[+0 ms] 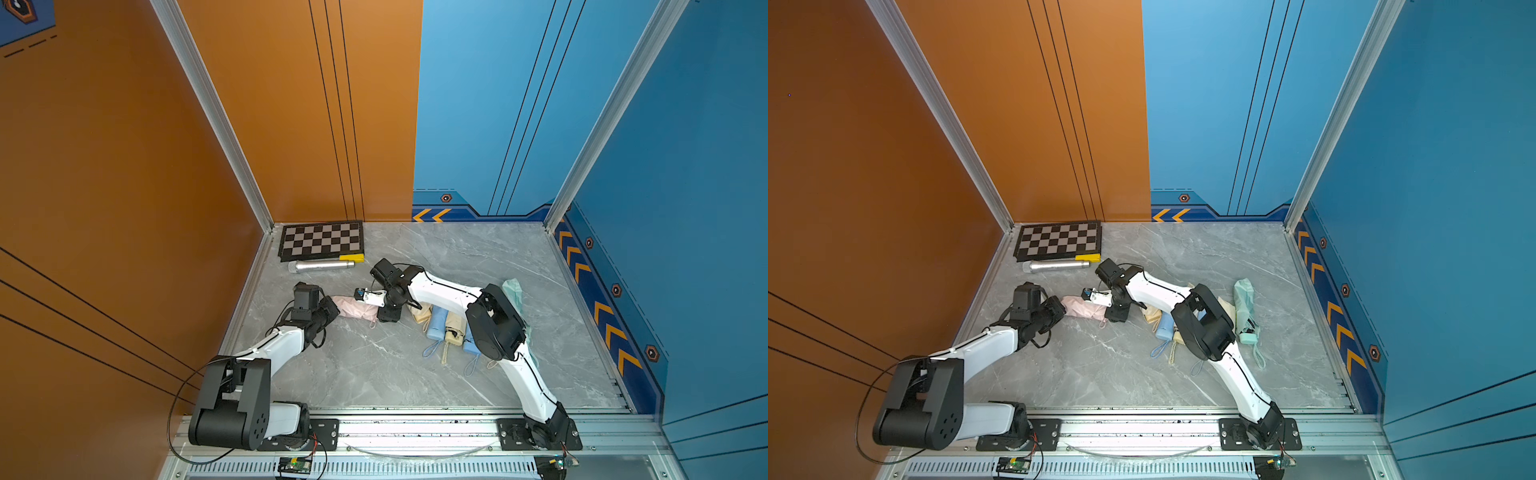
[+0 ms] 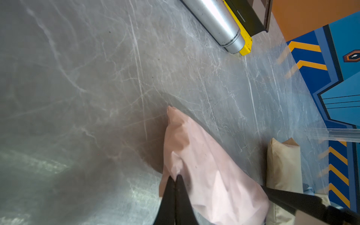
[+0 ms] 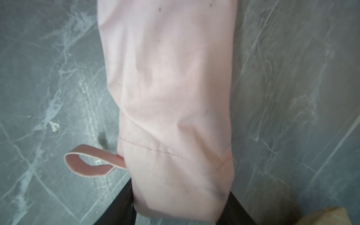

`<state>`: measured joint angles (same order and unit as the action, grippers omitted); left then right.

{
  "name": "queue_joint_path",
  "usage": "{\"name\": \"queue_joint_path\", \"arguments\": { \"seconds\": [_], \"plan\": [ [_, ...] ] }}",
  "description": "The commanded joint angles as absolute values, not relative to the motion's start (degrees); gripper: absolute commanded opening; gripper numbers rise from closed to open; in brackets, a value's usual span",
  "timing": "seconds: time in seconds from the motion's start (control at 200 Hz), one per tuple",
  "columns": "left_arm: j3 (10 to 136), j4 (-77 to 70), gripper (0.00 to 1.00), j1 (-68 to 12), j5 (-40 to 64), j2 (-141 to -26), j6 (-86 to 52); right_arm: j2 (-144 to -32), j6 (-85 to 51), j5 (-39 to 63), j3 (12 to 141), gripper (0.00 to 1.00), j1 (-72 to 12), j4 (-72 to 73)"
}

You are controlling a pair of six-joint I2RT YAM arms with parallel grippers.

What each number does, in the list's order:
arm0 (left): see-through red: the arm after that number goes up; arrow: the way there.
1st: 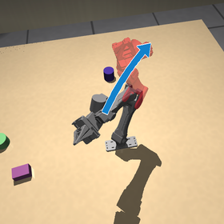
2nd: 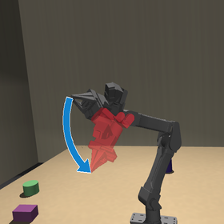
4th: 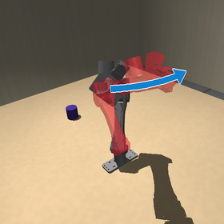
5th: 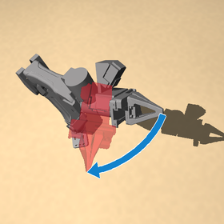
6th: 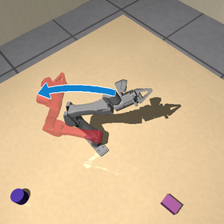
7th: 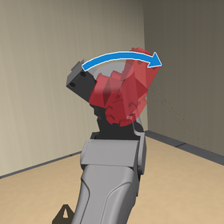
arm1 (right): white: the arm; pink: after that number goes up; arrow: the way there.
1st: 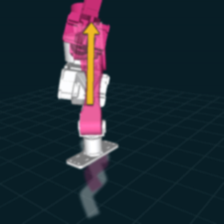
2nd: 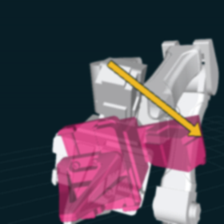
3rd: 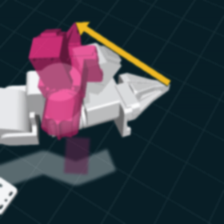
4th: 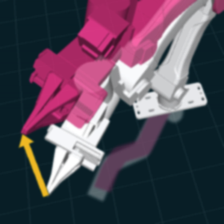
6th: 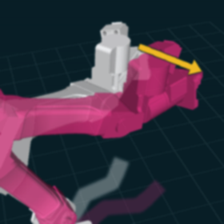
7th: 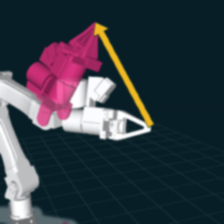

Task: Take umbrellas out of sleeves
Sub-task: Take out the umbrella from the umbrella sleeve.

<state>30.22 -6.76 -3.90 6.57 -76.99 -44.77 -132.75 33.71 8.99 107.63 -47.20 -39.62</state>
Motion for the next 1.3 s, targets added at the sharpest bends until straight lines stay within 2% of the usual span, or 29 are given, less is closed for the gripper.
{"name": "queue_joint_path", "arguments": {
  "seconds": [0.0,1.296],
  "plan": [
    [32.33,-6.89,0.0,-3.43,5.31,-78.07,-42.82,-134.18,35.18,9.79,109.59,0.3,-46.71,-41.45],
    [36.85,-8.57,0.0,8.06,6.37,-84.49,-38.68,-145.48,36.68,12.13,127.77,0.28,-47.2,-43.22]
  ]
}}
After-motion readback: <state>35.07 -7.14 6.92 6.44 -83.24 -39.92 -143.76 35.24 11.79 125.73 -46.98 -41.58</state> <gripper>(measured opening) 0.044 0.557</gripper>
